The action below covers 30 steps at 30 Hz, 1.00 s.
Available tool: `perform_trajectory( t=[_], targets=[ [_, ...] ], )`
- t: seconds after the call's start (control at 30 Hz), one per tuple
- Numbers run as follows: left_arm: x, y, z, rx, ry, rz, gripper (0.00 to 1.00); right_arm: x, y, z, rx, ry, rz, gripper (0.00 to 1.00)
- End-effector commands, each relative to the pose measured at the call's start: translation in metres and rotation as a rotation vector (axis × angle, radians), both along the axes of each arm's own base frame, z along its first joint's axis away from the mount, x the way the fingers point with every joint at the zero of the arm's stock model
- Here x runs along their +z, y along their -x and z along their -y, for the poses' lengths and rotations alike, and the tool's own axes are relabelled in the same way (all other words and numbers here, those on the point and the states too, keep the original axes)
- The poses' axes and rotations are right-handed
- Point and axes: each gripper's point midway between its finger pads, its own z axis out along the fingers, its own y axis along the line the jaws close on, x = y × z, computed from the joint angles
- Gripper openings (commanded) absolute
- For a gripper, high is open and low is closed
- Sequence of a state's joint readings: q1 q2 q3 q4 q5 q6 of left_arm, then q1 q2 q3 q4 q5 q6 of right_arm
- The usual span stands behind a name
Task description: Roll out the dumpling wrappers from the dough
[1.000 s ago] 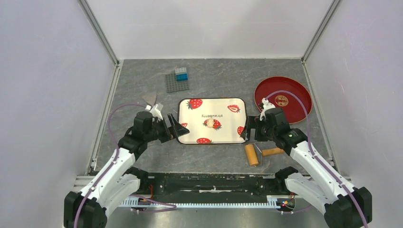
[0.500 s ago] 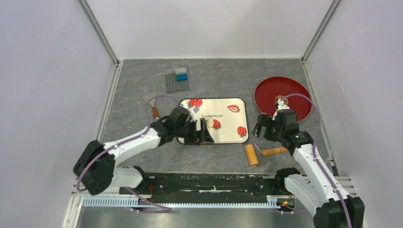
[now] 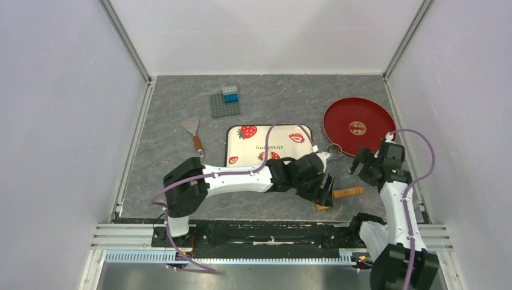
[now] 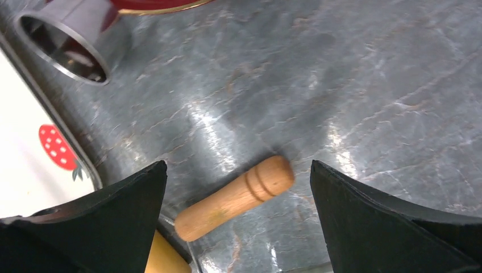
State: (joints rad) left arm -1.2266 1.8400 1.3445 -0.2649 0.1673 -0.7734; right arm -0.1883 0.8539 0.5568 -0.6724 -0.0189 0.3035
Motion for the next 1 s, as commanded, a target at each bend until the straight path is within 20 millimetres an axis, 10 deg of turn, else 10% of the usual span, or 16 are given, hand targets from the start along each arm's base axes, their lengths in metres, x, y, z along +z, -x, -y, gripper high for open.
perform_trajectory(
  t=[0.0, 0.6, 0.97],
  targets=[
    [-0.008, 0.004, 0.028, -0.031, -0.005, 0.086, 0.76, -0.005, 0.007, 0.015, -0.018, -0.057, -0.017, 0.98],
    [-0.069, -0.013, 0.062, -0.040, -0.242, 0.193, 0.67, 0.002, 0.012, 0.035, -0.111, -0.034, -0.002, 0.98],
    [-0.102, -0.002, 0.028, -0.039, -0.438, 0.195, 0.53, 0.000, 0.011, 0.030, -0.088, -0.054, 0.005, 0.98]
  ],
)
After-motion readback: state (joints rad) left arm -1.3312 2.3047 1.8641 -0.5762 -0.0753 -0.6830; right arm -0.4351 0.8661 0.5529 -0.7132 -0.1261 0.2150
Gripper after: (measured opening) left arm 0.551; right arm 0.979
